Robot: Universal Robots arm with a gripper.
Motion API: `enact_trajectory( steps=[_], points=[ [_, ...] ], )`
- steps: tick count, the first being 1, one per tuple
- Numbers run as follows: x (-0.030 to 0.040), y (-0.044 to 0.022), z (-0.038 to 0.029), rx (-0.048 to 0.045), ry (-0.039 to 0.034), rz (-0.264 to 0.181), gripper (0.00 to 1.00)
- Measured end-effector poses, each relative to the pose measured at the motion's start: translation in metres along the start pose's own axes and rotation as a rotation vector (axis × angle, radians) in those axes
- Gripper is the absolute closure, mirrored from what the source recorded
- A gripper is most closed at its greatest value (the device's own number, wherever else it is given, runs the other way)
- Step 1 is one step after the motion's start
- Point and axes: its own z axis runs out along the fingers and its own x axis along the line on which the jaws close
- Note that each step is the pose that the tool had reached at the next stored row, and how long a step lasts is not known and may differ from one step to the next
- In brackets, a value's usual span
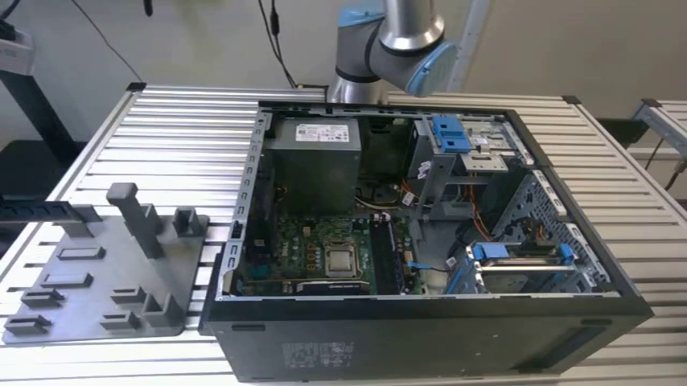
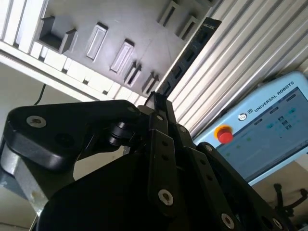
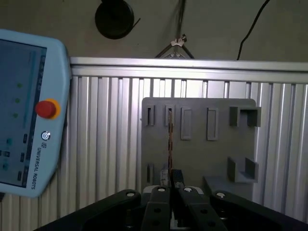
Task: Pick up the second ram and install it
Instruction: 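Pick up the second ram and move it above second insertion slot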
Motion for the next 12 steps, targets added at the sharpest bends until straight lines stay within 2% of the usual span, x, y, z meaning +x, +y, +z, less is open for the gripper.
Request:
enact_trajectory(
  steps=[12],
  points=[
    [0.0008, 0.0002, -0.0140, 0.0005, 0.0003, 0.000, 0.87]
  ],
)
